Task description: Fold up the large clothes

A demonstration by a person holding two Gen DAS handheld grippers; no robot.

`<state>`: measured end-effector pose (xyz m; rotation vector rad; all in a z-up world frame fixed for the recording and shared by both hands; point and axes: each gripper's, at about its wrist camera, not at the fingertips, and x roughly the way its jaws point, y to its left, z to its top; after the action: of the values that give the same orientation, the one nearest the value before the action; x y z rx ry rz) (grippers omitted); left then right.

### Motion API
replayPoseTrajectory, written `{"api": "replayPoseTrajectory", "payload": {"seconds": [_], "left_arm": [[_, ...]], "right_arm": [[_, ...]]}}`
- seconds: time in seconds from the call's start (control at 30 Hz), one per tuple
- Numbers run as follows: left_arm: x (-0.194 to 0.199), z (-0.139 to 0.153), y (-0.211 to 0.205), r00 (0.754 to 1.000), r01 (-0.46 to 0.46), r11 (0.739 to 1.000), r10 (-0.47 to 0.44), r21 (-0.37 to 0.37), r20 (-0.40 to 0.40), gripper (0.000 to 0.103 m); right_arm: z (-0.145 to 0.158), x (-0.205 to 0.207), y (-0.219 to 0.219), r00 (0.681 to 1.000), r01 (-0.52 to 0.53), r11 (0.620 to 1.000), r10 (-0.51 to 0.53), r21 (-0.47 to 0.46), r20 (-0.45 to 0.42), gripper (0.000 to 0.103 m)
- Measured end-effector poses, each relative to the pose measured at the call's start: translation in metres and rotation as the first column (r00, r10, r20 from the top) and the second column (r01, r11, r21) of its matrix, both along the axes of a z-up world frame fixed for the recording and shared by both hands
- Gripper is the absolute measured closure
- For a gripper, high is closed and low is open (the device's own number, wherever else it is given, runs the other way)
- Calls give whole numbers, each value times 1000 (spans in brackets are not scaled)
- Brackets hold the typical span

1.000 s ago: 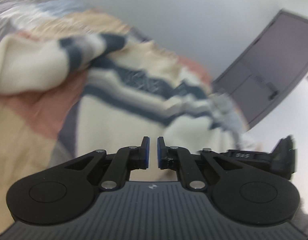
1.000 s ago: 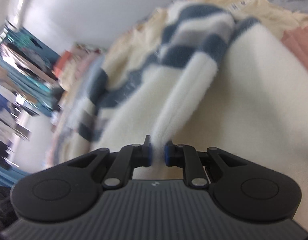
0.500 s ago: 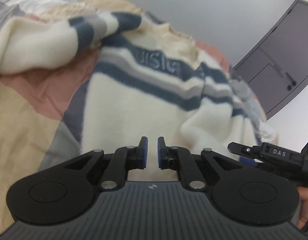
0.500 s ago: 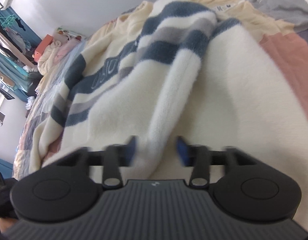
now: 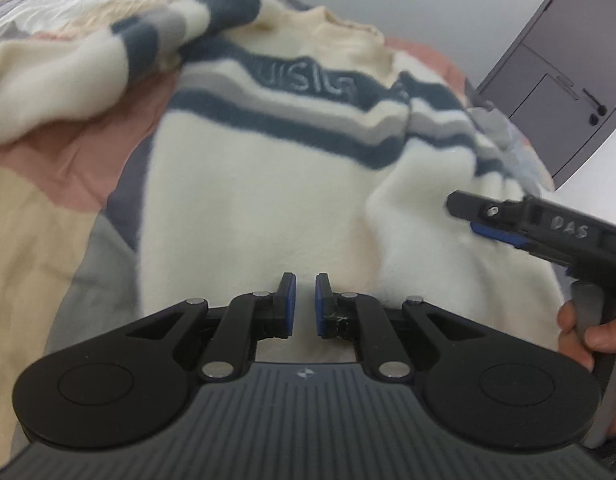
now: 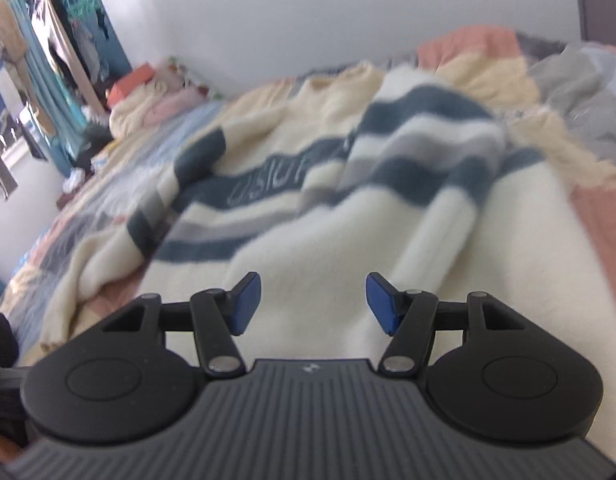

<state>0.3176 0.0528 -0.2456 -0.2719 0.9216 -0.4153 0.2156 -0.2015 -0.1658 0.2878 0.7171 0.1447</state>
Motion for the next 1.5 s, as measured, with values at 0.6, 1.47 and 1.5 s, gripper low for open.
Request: {"api": "replayPoseTrajectory", "payload": {"seconds": [0.6, 1.47, 1.5], "left_arm": [[10, 74, 101, 935, -276, 954, 240, 113, 260, 57], [61, 14, 150, 933, -332, 839, 225, 431, 280, 89], [58, 19, 151, 928, -347, 838, 242, 422, 284, 95]], "right_arm": [[-16, -2, 6, 998, -15, 1000, 14, -22, -57, 43], [-12, 1, 10, 997, 31, 999, -32, -19, -69, 41], [-12, 1, 11, 997, 35, 999, -37, -28, -74, 43]]}}
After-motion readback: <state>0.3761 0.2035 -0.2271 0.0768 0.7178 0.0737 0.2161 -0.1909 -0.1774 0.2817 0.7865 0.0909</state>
